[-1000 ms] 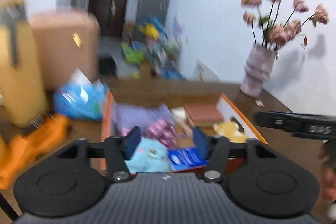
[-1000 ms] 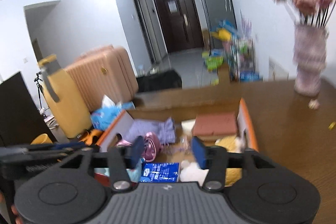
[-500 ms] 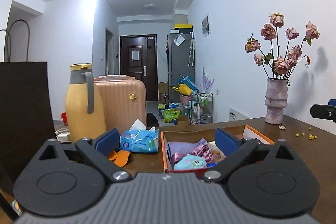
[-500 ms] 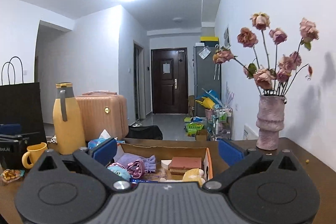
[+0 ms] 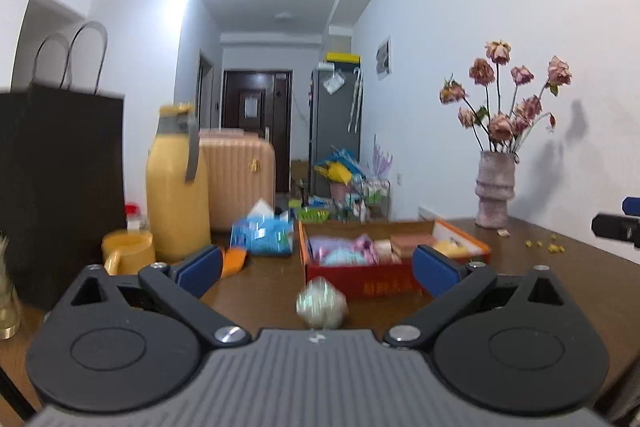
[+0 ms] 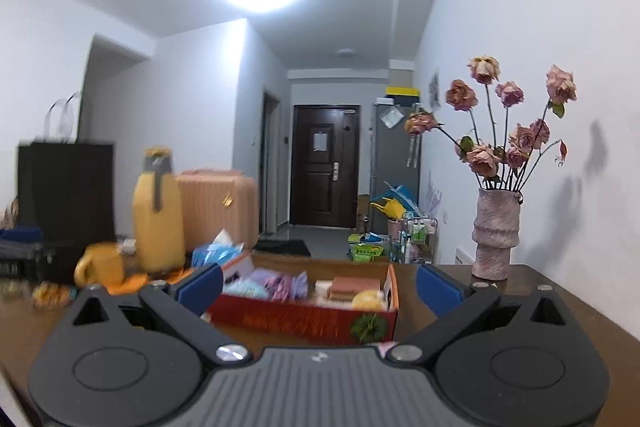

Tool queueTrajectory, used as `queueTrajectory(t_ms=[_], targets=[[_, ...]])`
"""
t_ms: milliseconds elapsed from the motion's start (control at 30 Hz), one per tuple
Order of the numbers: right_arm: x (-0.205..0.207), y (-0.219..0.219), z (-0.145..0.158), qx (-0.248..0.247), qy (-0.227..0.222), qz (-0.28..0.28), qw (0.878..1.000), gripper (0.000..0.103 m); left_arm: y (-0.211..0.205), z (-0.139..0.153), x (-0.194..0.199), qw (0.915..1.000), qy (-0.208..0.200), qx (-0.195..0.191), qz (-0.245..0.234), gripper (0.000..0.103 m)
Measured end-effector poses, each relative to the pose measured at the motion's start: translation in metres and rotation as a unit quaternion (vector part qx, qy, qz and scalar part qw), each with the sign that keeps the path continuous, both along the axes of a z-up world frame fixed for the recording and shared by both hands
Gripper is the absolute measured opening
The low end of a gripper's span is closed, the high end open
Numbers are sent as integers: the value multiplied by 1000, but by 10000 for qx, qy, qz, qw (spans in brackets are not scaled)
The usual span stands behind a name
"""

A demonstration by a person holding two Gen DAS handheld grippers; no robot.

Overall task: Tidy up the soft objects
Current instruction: 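Withdraw both tools from the box toward the clear plastic ball, then grasp the clear crinkly plastic ball with the left gripper while the right gripper grasps it too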

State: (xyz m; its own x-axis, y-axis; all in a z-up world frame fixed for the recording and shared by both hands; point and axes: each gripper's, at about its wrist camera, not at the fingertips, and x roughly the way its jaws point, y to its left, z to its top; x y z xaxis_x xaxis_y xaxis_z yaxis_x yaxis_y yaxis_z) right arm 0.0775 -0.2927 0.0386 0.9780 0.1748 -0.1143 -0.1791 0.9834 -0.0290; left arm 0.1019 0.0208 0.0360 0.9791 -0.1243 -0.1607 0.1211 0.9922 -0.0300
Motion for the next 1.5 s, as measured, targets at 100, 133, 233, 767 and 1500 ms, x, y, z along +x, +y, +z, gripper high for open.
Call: queueTrajectory(t_ms=[100, 133, 233, 767, 1500], targets=[[-30, 5, -20, 88, 178, -57, 9998, 103, 12, -10, -26, 9998, 76, -202, 6, 103], [-39, 5, -26, 176, 241, -7, 9996, 103, 15, -13, -31, 9997, 97, -205, -43, 103], [-51, 8, -36, 346, 390, 75, 9986, 103, 13, -16, -33, 9999, 135, 12, -59, 103], [56, 54, -51, 623, 1376, 681, 9862, 94, 39, -45, 72, 9927, 982, -395, 580, 98], [267, 142, -96, 1436, 2669, 1148, 9460, 5, 62, -88, 229, 9678, 2152, -1260, -345, 71]])
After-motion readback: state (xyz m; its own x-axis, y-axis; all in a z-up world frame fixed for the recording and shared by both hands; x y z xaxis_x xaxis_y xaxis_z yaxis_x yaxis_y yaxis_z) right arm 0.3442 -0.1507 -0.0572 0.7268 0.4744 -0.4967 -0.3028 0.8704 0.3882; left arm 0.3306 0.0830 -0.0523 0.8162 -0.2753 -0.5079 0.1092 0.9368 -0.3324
